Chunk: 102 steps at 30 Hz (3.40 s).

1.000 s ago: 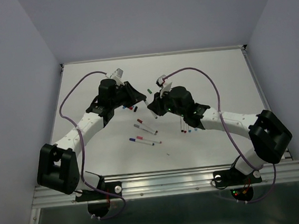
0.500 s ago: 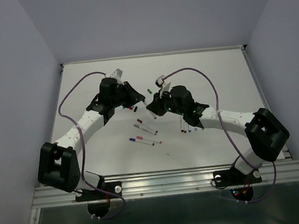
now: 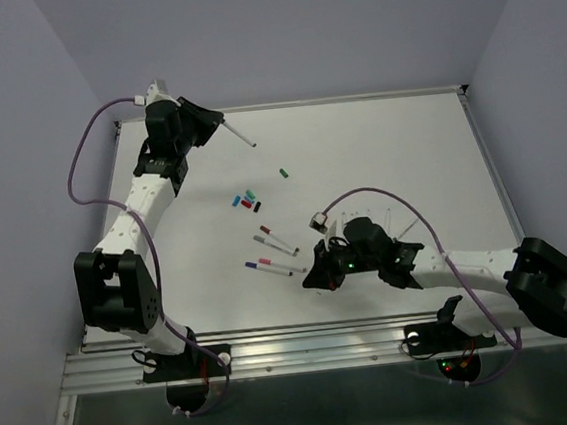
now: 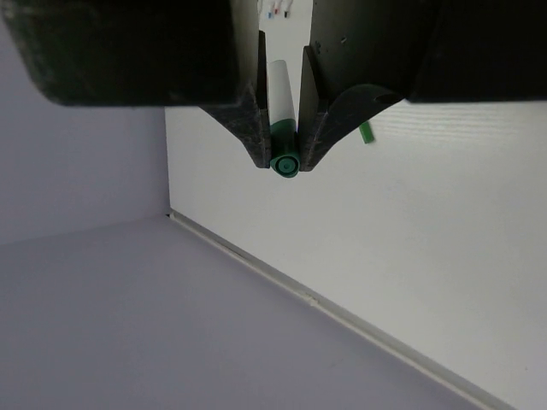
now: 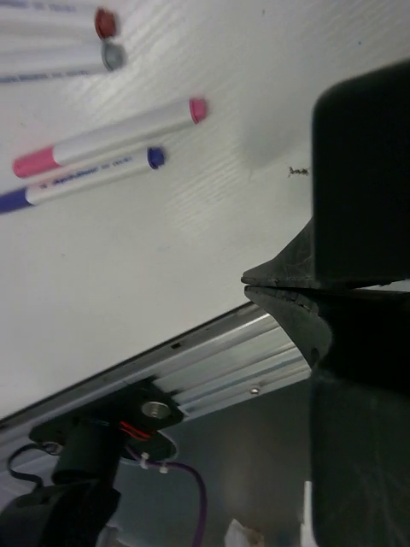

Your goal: Open the pen caps

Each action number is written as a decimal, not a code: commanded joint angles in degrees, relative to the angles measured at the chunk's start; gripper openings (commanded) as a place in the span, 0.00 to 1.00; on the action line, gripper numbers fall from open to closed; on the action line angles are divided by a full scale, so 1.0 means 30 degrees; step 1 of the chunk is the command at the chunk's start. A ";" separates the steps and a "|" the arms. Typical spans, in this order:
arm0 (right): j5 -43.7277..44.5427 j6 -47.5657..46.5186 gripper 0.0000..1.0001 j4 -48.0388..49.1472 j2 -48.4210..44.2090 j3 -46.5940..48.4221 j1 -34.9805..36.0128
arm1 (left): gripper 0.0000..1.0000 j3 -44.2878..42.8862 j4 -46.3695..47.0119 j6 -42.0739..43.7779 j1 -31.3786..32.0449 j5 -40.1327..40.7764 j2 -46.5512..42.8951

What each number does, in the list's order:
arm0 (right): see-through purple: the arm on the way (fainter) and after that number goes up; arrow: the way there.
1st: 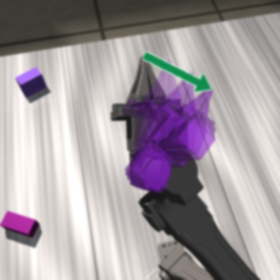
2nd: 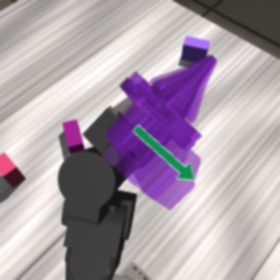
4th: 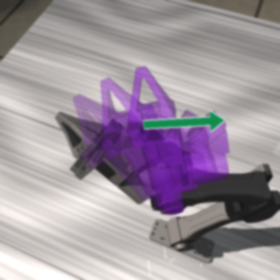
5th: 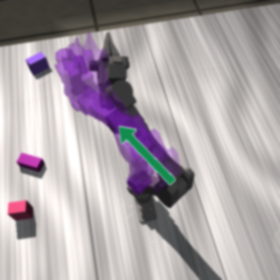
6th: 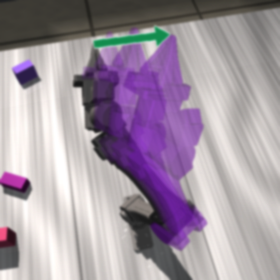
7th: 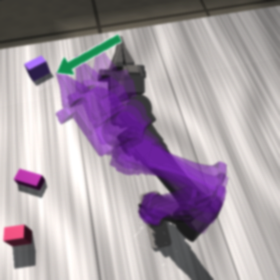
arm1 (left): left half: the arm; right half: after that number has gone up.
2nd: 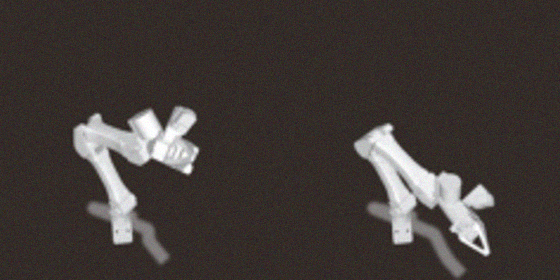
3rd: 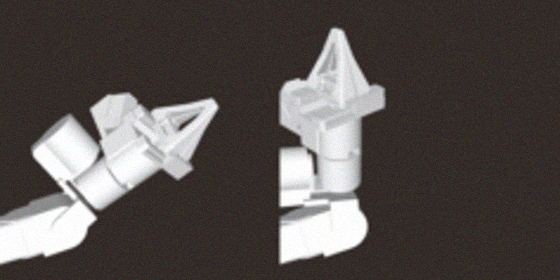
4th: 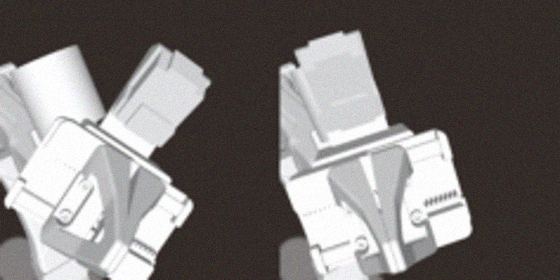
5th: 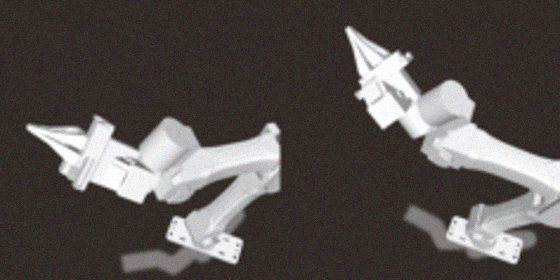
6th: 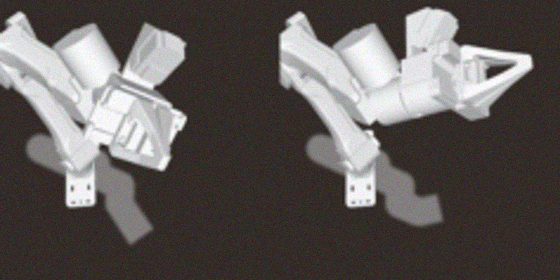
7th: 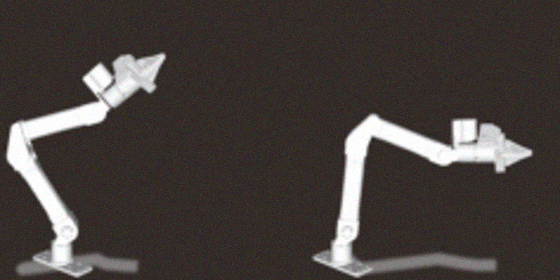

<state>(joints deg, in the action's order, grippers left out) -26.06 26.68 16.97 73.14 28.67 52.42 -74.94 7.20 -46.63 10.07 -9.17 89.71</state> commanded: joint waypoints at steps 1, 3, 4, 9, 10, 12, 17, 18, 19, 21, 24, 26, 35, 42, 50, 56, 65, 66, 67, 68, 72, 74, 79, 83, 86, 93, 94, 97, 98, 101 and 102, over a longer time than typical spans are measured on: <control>0.3078 0.0603 0.01 -0.0147 -0.1148 0.0550 -0.0219 | 0.00 0.0600 0.1406 -0.0043 0.0278 -0.0657 -0.1192; 0.3792 -0.0157 0.01 -0.0324 -0.1178 0.1396 -0.0219 | 0.00 0.1245 0.1467 0.0075 0.0277 -0.1043 -0.1484; 0.5275 -0.0626 0.05 -0.0412 -0.1149 0.1779 -0.0219 | 0.00 0.1944 0.1467 0.0162 0.0336 -0.1567 -0.1805; 0.8598 -0.2882 0.24 -0.0442 -0.0623 0.4181 -0.0951 | 0.00 0.3853 0.1175 0.0661 0.1593 -0.2451 -0.2774; 0.8948 -0.3495 0.28 -0.0471 -0.0419 0.5055 -0.1183 | 0.00 0.4436 0.1145 0.0690 0.1915 -0.2451 -0.3094; 0.9626 -0.4230 0.31 -0.0704 0.0282 0.5997 -0.1651 | 0.00 0.5140 0.1086 0.0691 0.2966 -0.2539 -0.3505; 1.0239 -0.5316 0.33 -0.1291 0.2070 0.8602 -0.2123 | 0.00 0.5672 0.0851 0.0749 0.4553 -0.2774 -0.4005; 1.0096 -0.5434 0.34 -0.1408 0.2364 0.8870 -0.2326 | 0.00 0.5788 0.0822 0.0720 0.4700 -0.2774 -0.4180; 1.0065 -0.5493 0.34 -0.1438 0.2599 0.9076 -0.2328 | 0.00 0.5905 0.0822 0.0662 0.4789 -0.2774 -0.4239; 0.9774 -0.5610 0.34 -0.1525 0.3331 0.9662 -0.2562 | 0.00 0.5994 0.0910 0.0485 0.5111 -0.2803 -0.4444; 0.9859 -0.5581 0.36 -0.1585 0.3977 1.0101 -0.2563 | 0.00 0.6023 0.0910 0.0515 0.5317 -0.2949 -0.4533; 0.9802 -0.5611 0.34 -0.1614 0.4241 1.0219 -0.2563 | 0.00 0.6082 0.0910 0.0485 0.5375 -0.3037 -0.4650; 0.7285 -0.5671 0.01 -0.1731 0.3716 0.9199 -0.2563 | 0.00 0.5264 0.0295 0.0982 0.5317 -0.1431 -0.4329; 0.3712 -0.2422 0.01 -0.1589 0.1842 0.3959 -0.2563 | 0.00 0.2951 0.0383 0.1423 0.4294 -0.0198 -0.2426; 0.2622 0.1392 0.01 0.0467 -0.1087 -0.1117 -0.2299 | 0.00 0.0810 0.0442 0.1657 0.1656 -0.0078 -0.0696; 0.5693 0.1010 0.01 -0.1759 -0.2321 -0.0359 -0.2299 | 0.00 0.1773 -0.0056 0.1979 0.0893 -0.0107 -0.0519; 1.4600 0.1713 0.01 -0.5450 -0.0039 0.2249 -0.3295 | 0.00 0.4880 -0.2370 0.2682 0.0922 0.0036 0.0242; 1.5534 0.1713 0.01 -0.6235 0.0167 0.2687 -0.3527 | 0.00 0.5055 -0.3241 0.2857 0.0922 0.0184 0.0359; 1.6008 0.1713 0.01 -0.6533 0.0285 0.2836 -0.3703 | 0.00 0.5376 -0.3482 0.2916 0.0951 0.0591 0.0389; 1.6418 0.1684 0.01 -0.6739 0.0432 0.2982 -0.3705 | 0.00 0.5553 -0.3659 0.2917 0.0952 0.0740 0.0389; 1.7417 0.1947 0.05 -0.7998 0.0901 0.3218 -0.4115 | 0.00 0.6432 -0.4070 0.3268 0.1068 0.1209 0.0302; 1.7506 0.2152 0.05 -0.8147 0.1019 0.3014 -0.4553 | 0.00 0.6697 -0.4216 0.3298 0.1127 0.1445 0.0505; 1.7682 0.2388 0.08 -0.8148 0.1370 0.2808 -0.4905 | 0.00 0.6610 -0.4393 0.3356 0.1390 0.0977 0.1530; 1.7917 0.2212 0.09 -0.8148 0.1605 0.2808 -0.5109 | 0.00 0.6288 -0.4509 0.3182 0.1829 0.1093 0.1854; 1.7917 0.2183 0.14 -0.8148 0.1867 0.2837 -0.5287 | 0.00 0.6025 -0.4947 0.2890 0.1976 0.1530 0.2000; 1.7390 0.2182 0.31 -0.8177 0.1986 0.3101 -0.5287 | 0.21 0.5731 -0.5447 0.2712 0.2299 0.1621 0.2059; 1.7244 0.2153 0.35 -0.8148 0.1754 0.3130 -0.5287 | 0.46 0.5731 -0.5534 0.2654 0.2328 0.1621 0.2030; 1.7243 0.2124 0.48 -0.8381 0.1140 0.3189 -0.5287 | 0.63 0.5643 -0.5682 0.2595 0.2387 0.1620 0.1738; 1.7214 0.2065 0.49 -0.8469 0.0962 0.3218 -0.5287 | 0.63 0.5643 -0.5711 0.2624 0.2416 0.1621 0.1621; 1.6600 0.0782 0.59 -0.8733 0.0232 0.3510 -0.5287 | 0.64 0.5439 -0.5857 0.2740 0.2474 0.1621 0.1152; 1.5612 0.0254 0.67 -0.8704 -0.0004 0.3656 -0.5287 | 0.64 0.5351 -0.5974 0.2770 0.2475 0.1621 0.1006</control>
<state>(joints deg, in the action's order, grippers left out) 24.36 31.70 -8.93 76.79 36.27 36.82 -56.03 -9.34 -38.85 16.95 -5.21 96.29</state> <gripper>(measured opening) 0.578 0.634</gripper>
